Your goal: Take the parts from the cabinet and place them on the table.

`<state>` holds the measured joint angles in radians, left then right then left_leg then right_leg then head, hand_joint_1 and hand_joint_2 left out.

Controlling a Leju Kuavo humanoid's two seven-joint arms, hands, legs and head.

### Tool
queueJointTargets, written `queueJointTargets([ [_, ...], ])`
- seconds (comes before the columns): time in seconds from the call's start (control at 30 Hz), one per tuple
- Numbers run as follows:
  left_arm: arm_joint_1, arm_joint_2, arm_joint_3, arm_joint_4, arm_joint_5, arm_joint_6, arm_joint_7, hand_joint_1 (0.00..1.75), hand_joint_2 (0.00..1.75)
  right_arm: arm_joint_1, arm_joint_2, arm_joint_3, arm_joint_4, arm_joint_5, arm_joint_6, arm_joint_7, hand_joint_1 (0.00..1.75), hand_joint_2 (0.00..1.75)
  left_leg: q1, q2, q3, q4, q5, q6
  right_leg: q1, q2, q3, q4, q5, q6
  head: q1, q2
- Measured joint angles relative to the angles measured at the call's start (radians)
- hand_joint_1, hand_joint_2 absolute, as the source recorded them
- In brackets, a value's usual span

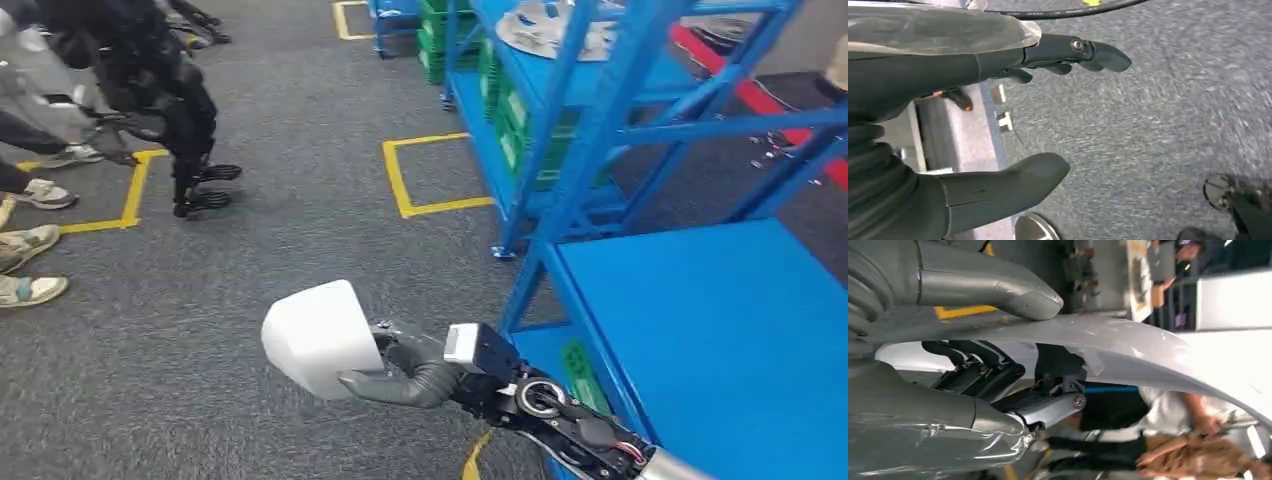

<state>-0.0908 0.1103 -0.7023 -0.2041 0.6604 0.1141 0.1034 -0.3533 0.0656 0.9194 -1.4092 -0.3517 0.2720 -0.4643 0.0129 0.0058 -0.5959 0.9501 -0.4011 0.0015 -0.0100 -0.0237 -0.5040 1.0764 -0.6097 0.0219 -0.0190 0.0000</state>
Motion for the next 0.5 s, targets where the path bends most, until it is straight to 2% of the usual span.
queueJointTargets([
  [0.03, -0.001, 0.0, 0.0, 0.0, 0.004, 0.0, -0.003, 0.0, 1.75, 0.0, 0.0, 0.0, 0.002, -0.002, 0.0, -0.001, 1.75, 1.75, -0.001, -0.011, 0.001, 0.0, -0.001, 0.003, 0.001, 0.01, -0.048, 0.095, -0.038, 0.0, 0.006, 0.0],
  [0.07, -0.001, 0.001, 0.0, 0.0, 0.008, 0.0, -0.006, 0.0, 1.75, 0.002, 0.0, 0.0, 0.006, -0.008, 0.002, -0.002, 1.75, 1.75, -0.003, -0.023, 0.001, 0.0, -0.003, 0.005, 0.002, 0.015, -0.092, 0.175, -0.063, 0.001, 0.015, 0.0],
  [0.1, -0.001, 0.002, 0.0, 0.0, 0.01, 0.0, -0.009, 0.0, 1.75, 0.002, -0.001, 0.0, 0.009, -0.013, 0.003, -0.004, 1.75, 1.75, -0.005, -0.036, 0.002, 0.001, -0.003, 0.005, 0.001, 0.018, -0.122, 0.22, -0.064, 0.0, 0.019, 0.0],
  [0.13, 0.0, 0.003, 0.0, 0.0, 0.011, 0.0, -0.01, 0.0, 1.75, 0.002, -0.001, 0.0, 0.014, -0.019, 0.008, -0.006, 1.75, 1.75, -0.006, -0.05, 0.004, 0.001, -0.004, 0.006, 0.001, 0.018, -0.129, 0.214, -0.043, -0.002, 0.023, 0.0],
  [0.17, 0.0, 0.003, 0.0, 0.0, 0.016, 0.0, -0.01, 0.0, 1.75, 0.001, -0.001, 0.0, 0.016, -0.023, 0.013, -0.01, 1.75, 1.75, -0.006, -0.065, 0.007, 0.001, -0.005, 0.006, 0.001, 0.02, -0.114, 0.161, 0.003, -0.005, 0.026, 0.0],
  [0.2, 0.001, 0.003, 0.0, 0.0, 0.019, 0.0, -0.01, 0.0, 1.75, -0.001, -0.001, -0.002, 0.019, -0.027, 0.019, -0.012, 1.75, 1.75, -0.006, -0.08, 0.012, 0.002, -0.006, 0.004, 0.001, 0.026, -0.081, 0.074, 0.061, -0.009, 0.029, 0.0],
  [0.23, 0.001, 0.003, 0.0, 0.0, 0.024, 0.0, -0.009, 0.0, 1.75, -0.004, -0.001, -0.002, 0.023, -0.031, 0.021, -0.013, 1.75, 1.75, -0.006, -0.093, 0.017, 0.003, -0.008, 0.002, 0.001, 0.042, -0.045, -0.017, 0.114, -0.014, 0.034, 0.0],
  [0.27, 0.003, 0.001, 0.0, 0.0, 0.024, 0.0, -0.008, 0.0, 1.75, -0.008, -0.001, -0.003, 0.026, -0.033, 0.021, -0.015, 1.75, 1.75, -0.004, -0.104, 0.016, 0.003, -0.009, -0.001, 0.0, 0.09, -0.024, -0.071, 0.127, -0.019, 0.04, 0.0],
  [0.3, 0.0, 0.0, 0.0, 0.0, 0.025, 0.0, -0.004, 0.0, 1.75, -0.01, -0.001, -0.005, 0.029, -0.035, 0.021, -0.018, 1.75, 1.75, -0.009, -0.115, 0.012, 0.009, -0.01, -0.005, -0.004, 0.099, -0.017, -0.094, 0.124, -0.019, 0.036, 0.0],
  [0.37, 0.005, -0.001, 0.0, 0.0, 0.026, 0.002, 0.003, 0.0, 1.75, -0.012, -0.001, -0.006, 0.035, -0.035, 0.021, -0.021, 1.75, 1.75, -0.003, -0.131, 0.003, 0.004, -0.003, -0.019, 0.004, 0.087, -0.013, -0.102, 0.117, -0.021, 0.037, 0.0],
  [0.4, 0.01, -0.001, 0.0, 0.0, 0.026, 0.002, 0.005, 0.0, 1.75, -0.012, -0.001, -0.008, 0.039, -0.035, 0.02, -0.023, 1.75, 1.75, -0.001, -0.139, 0.003, 0.0, 0.001, -0.027, 0.005, 0.081, 0.0, -0.104, 0.119, -0.027, 0.04, 0.0],
  [0.43, 0.012, 0.0, 0.0, 0.0, 0.026, 0.002, 0.008, 0.0, 1.75, -0.012, 0.0, -0.011, 0.04, -0.036, 0.017, -0.025, 1.75, 1.75, -0.001, -0.144, 0.0, 0.003, -0.001, -0.032, -0.009, 0.066, 0.003, -0.12, 0.129, -0.035, 0.039, 0.0],
  [0.47, 0.012, -0.003, 0.0, 0.0, 0.026, 0.001, 0.01, 0.0, 1.75, -0.012, 0.0, -0.014, 0.042, -0.035, 0.014, -0.026, 1.75, 1.75, -0.006, -0.084, -0.011, 0.028, -0.021, -0.034, -0.006, 0.054, 0.008, -0.127, 0.133, -0.041, 0.034, 0.0],
  [0.5, 0.01, -0.003, 0.0, 0.0, 0.026, 0.001, 0.014, 0.0, 1.75, -0.011, -0.001, -0.016, 0.043, -0.036, 0.011, -0.029, 1.75, 1.75, -0.006, -0.046, -0.041, 0.09, -0.058, -0.04, -0.004, 0.043, 0.008, -0.131, 0.136, -0.046, 0.016, 0.0],
])
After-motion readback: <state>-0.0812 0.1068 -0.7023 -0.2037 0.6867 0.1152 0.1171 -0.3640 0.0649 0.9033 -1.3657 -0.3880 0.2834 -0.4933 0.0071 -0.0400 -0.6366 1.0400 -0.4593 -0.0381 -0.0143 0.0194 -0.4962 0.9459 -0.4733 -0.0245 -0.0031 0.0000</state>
